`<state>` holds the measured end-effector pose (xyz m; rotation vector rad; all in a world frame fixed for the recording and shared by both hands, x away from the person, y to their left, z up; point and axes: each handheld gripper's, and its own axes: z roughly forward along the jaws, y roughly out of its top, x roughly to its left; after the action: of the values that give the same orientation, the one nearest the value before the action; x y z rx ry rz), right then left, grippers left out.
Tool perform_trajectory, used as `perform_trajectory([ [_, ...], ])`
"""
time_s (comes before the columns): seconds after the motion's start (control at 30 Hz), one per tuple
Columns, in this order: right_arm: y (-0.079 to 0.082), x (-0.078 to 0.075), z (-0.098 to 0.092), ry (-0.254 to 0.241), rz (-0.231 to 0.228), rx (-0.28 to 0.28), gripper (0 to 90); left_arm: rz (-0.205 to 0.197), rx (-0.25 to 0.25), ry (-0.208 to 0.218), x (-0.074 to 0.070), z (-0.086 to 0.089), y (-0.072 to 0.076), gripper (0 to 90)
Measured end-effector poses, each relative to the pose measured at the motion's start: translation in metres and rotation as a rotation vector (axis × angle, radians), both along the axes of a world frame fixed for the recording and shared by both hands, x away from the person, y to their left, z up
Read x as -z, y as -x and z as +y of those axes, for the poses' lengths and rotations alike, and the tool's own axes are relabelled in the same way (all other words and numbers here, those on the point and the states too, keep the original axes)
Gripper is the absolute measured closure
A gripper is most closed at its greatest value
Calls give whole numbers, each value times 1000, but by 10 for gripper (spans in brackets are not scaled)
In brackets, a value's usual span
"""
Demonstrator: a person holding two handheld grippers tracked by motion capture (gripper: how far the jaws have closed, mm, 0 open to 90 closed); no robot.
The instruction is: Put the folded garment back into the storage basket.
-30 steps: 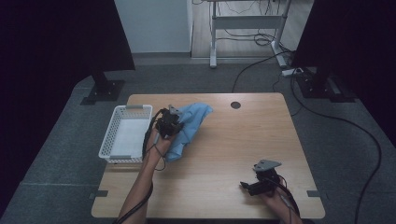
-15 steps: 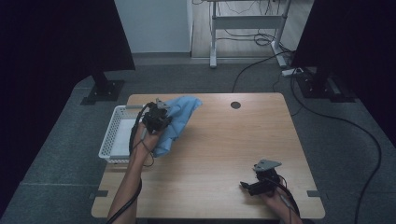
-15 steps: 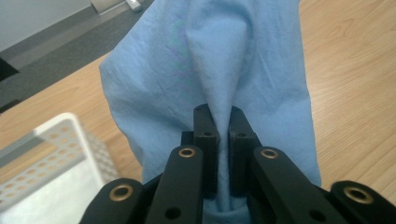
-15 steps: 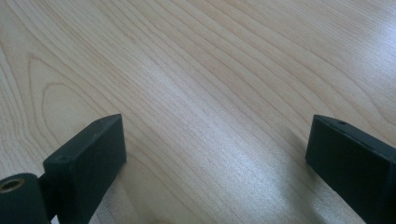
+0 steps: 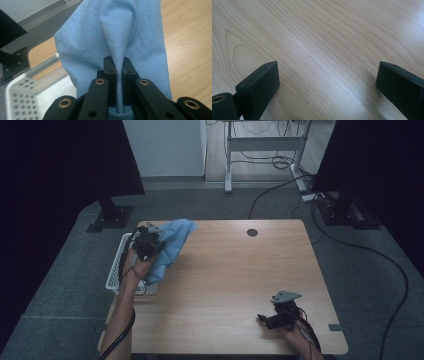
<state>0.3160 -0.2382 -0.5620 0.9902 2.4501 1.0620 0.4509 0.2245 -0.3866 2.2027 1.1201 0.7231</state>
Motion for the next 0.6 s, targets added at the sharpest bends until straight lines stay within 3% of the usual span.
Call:
perform_trajectory([
  [0.3, 0, 0, 0, -1, 0, 3, 52, 15, -65, -25, 5, 40, -5, 851],
  [0.6, 0, 0, 0, -1, -1, 8, 52, 73, -102, -87, 32, 72, -15, 849],
])
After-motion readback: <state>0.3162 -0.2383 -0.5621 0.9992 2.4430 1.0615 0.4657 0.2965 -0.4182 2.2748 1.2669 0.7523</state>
